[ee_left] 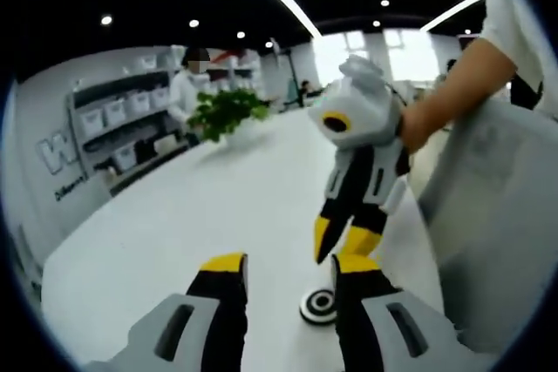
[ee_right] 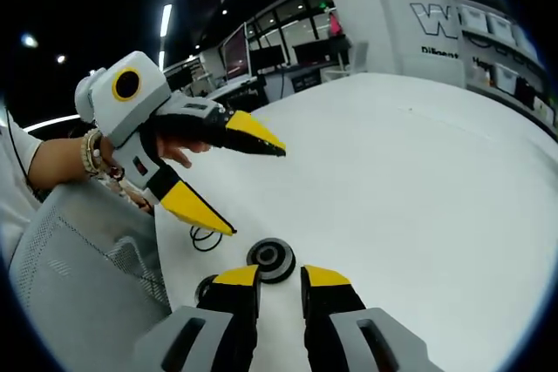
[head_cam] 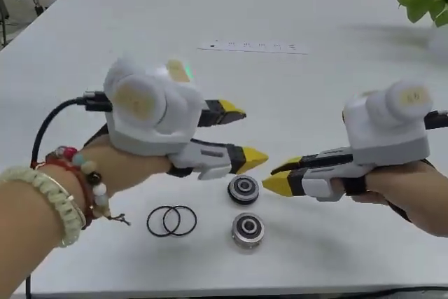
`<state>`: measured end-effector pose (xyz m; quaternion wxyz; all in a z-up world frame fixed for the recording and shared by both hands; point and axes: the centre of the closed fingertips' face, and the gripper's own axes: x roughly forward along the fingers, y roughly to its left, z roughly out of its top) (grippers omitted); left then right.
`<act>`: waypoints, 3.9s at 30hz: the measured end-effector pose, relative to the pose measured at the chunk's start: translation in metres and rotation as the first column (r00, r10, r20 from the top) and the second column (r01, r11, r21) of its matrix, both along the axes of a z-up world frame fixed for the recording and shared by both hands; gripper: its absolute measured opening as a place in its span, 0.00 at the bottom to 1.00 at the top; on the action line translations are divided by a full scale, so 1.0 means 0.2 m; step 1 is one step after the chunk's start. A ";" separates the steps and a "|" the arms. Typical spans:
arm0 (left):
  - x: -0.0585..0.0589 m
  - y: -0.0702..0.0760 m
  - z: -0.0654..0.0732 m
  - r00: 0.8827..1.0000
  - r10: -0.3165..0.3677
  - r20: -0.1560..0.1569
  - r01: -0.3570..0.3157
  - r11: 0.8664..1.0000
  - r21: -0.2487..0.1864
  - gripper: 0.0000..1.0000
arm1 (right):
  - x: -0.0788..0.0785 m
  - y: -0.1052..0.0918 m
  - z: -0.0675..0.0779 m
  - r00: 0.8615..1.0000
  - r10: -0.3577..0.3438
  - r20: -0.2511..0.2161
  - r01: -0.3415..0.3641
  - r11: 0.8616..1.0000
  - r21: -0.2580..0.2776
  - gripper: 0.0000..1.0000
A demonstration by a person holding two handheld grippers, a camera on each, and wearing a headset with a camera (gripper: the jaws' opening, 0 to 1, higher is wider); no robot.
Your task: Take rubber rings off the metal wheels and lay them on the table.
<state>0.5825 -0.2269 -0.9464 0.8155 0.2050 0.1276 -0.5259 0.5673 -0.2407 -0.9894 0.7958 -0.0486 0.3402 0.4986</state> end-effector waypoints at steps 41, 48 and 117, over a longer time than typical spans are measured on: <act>-0.06 0.01 -0.27 0.980 0.017 -0.199 -0.006 0.998 0.058 0.11 | -0.03 0.03 -0.16 0.982 0.161 0.097 -0.138 0.968 -0.211 0.00; -0.07 0.03 -0.27 0.982 0.020 -0.188 -0.004 0.997 0.083 0.02 | 0.02 -0.01 -0.14 0.998 -0.035 -0.048 0.030 0.995 -0.097 0.00; -0.05 0.01 -0.28 0.964 0.062 -0.260 -0.053 0.998 0.040 0.14 | -0.01 0.11 -0.16 0.987 0.123 0.107 -0.114 0.990 -0.084 0.25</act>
